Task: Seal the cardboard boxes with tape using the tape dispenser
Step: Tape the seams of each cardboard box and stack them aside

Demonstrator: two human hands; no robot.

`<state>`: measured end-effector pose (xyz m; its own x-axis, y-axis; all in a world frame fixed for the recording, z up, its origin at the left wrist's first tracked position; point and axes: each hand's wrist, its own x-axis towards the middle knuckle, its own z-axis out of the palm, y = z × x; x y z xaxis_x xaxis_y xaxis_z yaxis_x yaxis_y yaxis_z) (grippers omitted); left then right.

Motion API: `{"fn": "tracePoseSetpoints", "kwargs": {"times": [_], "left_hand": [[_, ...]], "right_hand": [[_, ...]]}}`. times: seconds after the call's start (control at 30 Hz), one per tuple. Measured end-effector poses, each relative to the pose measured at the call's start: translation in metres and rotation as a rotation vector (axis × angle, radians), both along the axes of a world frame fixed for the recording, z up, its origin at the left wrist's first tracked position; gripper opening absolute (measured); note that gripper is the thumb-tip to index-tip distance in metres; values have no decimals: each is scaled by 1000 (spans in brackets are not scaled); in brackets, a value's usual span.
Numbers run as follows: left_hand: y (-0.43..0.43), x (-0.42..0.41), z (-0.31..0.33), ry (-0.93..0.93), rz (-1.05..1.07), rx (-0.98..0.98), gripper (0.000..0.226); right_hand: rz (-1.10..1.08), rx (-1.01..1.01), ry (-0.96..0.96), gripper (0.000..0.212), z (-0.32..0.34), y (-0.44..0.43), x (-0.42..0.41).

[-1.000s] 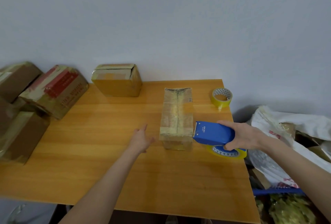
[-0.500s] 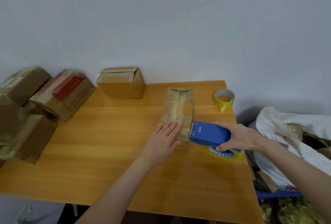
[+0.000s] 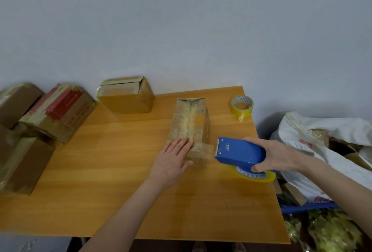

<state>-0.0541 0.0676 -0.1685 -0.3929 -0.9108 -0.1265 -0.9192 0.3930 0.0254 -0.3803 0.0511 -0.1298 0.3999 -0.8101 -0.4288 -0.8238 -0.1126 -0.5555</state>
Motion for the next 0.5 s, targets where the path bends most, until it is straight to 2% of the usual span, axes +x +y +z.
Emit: {"fn": "tracePoseSetpoints", "kwargs": {"times": [0.1,0.23,0.5], "left_hand": [[-1,1,2,7,5,-2,91],[2,-1,-1,22,-10,-6,86],[1,-1,1,43,-6,-13,81]], "right_hand": [[45,-48,169,81,4,-1,2],[148,-141,363,75,8,-7,35],[167,-103,409,75,14,-25,69]]}}
